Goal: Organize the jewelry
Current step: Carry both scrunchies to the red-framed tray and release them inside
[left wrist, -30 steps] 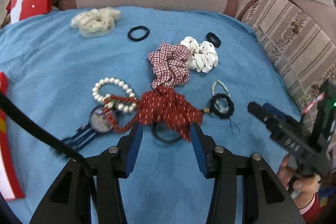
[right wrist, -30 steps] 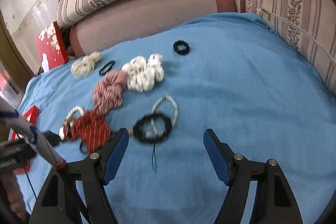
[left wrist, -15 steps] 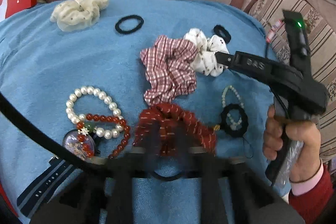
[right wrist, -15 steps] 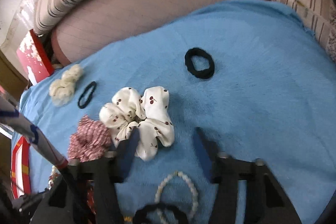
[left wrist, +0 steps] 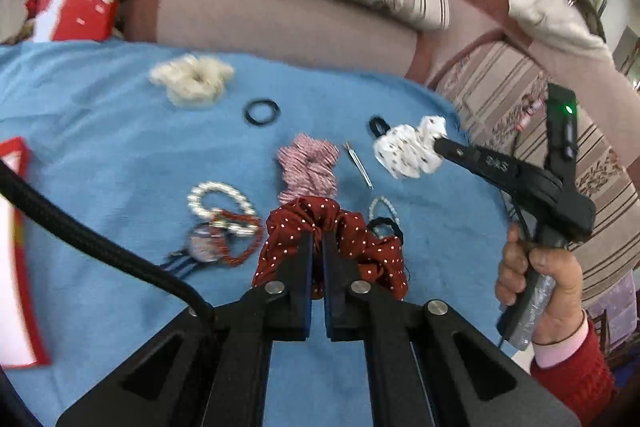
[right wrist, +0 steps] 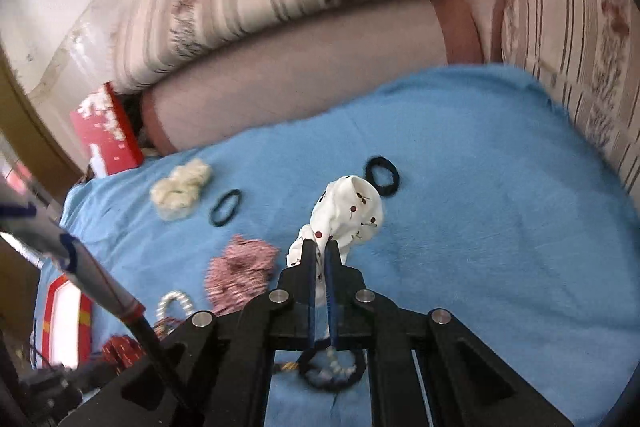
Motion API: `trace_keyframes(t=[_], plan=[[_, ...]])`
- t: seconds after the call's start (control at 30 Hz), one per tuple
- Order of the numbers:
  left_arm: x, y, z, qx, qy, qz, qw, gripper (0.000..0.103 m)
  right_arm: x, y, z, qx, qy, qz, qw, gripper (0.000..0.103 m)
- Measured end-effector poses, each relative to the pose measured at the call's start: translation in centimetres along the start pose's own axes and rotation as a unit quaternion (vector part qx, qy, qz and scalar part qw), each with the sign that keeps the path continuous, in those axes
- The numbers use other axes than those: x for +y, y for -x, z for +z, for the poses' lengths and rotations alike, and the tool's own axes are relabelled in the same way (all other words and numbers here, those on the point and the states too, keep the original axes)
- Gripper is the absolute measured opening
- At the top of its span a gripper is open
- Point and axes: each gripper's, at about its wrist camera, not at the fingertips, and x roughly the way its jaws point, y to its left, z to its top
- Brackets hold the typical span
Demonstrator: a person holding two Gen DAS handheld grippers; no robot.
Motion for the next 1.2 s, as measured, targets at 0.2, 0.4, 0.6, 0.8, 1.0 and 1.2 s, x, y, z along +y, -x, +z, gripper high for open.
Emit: trace_keyframes(t=[0.2,0.4,0.6,0.8,1.0,1.2], plan=[[5.4,6.4,-0.4,-0.044,0.039,0.054,0.9968,0.004,6.9,2.6,-1.3,0.006,0.065,0.033,0.997,0.005],[14.3,11.2,-1.6,-0.077,0.098,0.143,0.9819,0.004,15.6,1.2,-3.9,0.036,0.134,0.077,0.987,0.005],[24.6,13.9,-2.0,-0.097,0.184,0.210,0.9554,0.004,25.7,-0.8,-5.9,0.072,0.189,0.132,0.970,0.005],[34.1,14.4,-1.8,-0.108,0.268,0.237,0.9275,0.004,36.4,-4.7,-7.3,0.097,0.235,0.172,0.952,0.005],[39.5,14.1,-1.5,-0.119,0.306,0.266,0.9064,0.004,42.9,-10.0,-8.6,0.124,0.250,0.193,0.941,0.005],[42.9,13.8,-1.3,-0.117,0.324,0.310,0.8858,0.004,45.5,-15.5,-9.7,0.151,0.240,0.194,0.939,0.005]])
